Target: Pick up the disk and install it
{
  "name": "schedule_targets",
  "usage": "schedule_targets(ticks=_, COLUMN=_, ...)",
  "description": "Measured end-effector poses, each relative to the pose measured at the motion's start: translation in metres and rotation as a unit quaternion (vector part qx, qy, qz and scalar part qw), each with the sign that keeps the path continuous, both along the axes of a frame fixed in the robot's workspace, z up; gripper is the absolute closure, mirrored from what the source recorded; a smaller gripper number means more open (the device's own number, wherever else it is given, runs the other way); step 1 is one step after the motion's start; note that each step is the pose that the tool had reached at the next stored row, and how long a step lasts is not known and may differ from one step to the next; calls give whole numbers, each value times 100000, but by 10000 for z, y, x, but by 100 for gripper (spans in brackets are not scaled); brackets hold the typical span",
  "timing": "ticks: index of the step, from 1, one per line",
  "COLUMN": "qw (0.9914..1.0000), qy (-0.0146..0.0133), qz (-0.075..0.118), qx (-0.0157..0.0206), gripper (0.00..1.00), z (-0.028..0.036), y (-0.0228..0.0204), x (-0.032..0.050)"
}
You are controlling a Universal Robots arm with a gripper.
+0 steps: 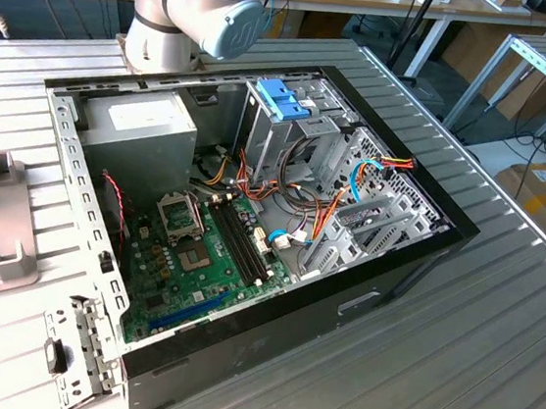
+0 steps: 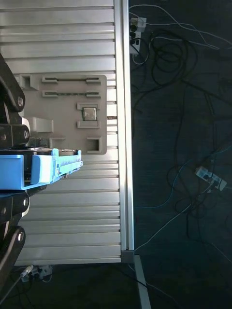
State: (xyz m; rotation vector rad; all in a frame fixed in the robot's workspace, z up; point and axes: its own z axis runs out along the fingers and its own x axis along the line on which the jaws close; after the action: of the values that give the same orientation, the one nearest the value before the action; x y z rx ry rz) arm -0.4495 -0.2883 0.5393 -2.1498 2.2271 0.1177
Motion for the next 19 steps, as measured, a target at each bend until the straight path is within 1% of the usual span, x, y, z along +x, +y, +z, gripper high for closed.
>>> schedule_targets(ticks=3, qw=100000, qy=0, qz=0, qx=1, gripper=63, z=2, y=-1, x=1)
schedule_targets(ticks=10, qw=100000, qy=-12, qz=-4, qx=-8, gripper=63, z=-3, y=-17, x=12)
schedule_targets(ticks=19, qw=100000, qy=-4, qz=-4, qx=-130, gripper=63, z=-4, y=-20, x=37)
